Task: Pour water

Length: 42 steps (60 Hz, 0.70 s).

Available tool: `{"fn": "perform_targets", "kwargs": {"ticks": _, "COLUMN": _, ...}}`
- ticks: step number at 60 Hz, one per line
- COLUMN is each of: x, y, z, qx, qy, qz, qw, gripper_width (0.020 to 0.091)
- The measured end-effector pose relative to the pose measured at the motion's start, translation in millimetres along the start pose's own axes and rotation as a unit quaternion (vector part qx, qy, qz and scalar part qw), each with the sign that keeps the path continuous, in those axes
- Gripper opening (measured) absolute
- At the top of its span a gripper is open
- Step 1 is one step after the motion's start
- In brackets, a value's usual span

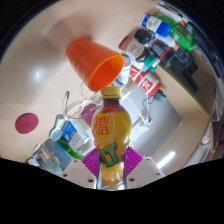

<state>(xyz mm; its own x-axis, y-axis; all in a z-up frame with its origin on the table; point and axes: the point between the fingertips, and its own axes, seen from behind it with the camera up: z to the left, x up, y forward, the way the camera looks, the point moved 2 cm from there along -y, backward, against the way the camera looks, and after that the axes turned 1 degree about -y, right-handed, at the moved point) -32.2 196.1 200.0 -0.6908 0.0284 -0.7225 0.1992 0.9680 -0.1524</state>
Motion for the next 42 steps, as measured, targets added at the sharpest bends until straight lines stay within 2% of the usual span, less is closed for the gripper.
{"fn": "perform_targets", "kwargs": {"ticks": 6, "x": -6, "y": 3, "z": -7, "qx": -0.008, "qy": 0.096, "qz": -0.008, "qw": 0.995, "gripper_width": 0.0291}}
{"fn": "perform_targets", "kwargs": {"ticks": 10, "x": -29, "y": 6, "z": -16, "qx": -0.017, "qy": 0.259, "qz": 0.008, "qw": 0.966, "gripper_width": 0.0292}}
{"fn": "perform_targets", "kwargs": {"ticks": 11, "x": -38, "y": 6, "z": -16, "qx": -0.018, "qy": 0.315, "qz": 0.015, "qw": 0.949, "gripper_width": 0.0336}}
{"fn": "perform_targets", "kwargs": {"ticks": 12, "x": -45, "y": 5, "z": -16, "qx": -0.019, "qy": 0.376, "qz": 0.018, "qw": 0.926, "gripper_width": 0.0292}}
{"fn": "perform_targets", "kwargs": {"ticks": 13, "x": -51, "y": 3, "z": -12, "qx": -0.017, "qy": 0.439, "qz": 0.020, "qw": 0.898, "gripper_width": 0.0343}}
{"fn": "perform_targets", "kwargs": {"ticks": 14, "x": -56, "y": 4, "z": -10, "qx": -0.006, "qy": 0.496, "qz": 0.016, "qw": 0.868, "gripper_width": 0.0290}}
{"fn": "perform_targets", "kwargs": {"ticks": 18, "x": -64, "y": -5, "z": 3, "qx": 0.016, "qy": 0.701, "qz": -0.004, "qw": 0.713, "gripper_width": 0.0293}}
{"fn": "perform_targets", "kwargs": {"ticks": 22, "x": -79, "y": -16, "z": 26, "qx": 0.013, "qy": 0.818, "qz": -0.001, "qw": 0.574, "gripper_width": 0.0294}}
{"fn": "perform_targets", "kwargs": {"ticks": 27, "x": -74, "y": -30, "z": 64, "qx": 0.016, "qy": 0.885, "qz": -0.010, "qw": 0.466, "gripper_width": 0.0293}}
{"fn": "perform_targets", "kwargs": {"ticks": 29, "x": -53, "y": -38, "z": 81, "qx": 0.014, "qy": 0.900, "qz": -0.018, "qw": 0.435, "gripper_width": 0.0292}}
{"fn": "perform_targets", "kwargs": {"ticks": 35, "x": -32, "y": -34, "z": 115, "qx": 0.064, "qy": 0.906, "qz": -0.052, "qw": 0.414, "gripper_width": 0.0293}}
{"fn": "perform_targets", "kwargs": {"ticks": 38, "x": -2, "y": -38, "z": 135, "qx": 0.072, "qy": 0.913, "qz": -0.059, "qw": 0.398, "gripper_width": 0.0292}}
{"fn": "perform_targets", "kwargs": {"ticks": 42, "x": 6, "y": -30, "z": 153, "qx": 0.092, "qy": 0.912, "qz": -0.067, "qw": 0.393, "gripper_width": 0.0293}}
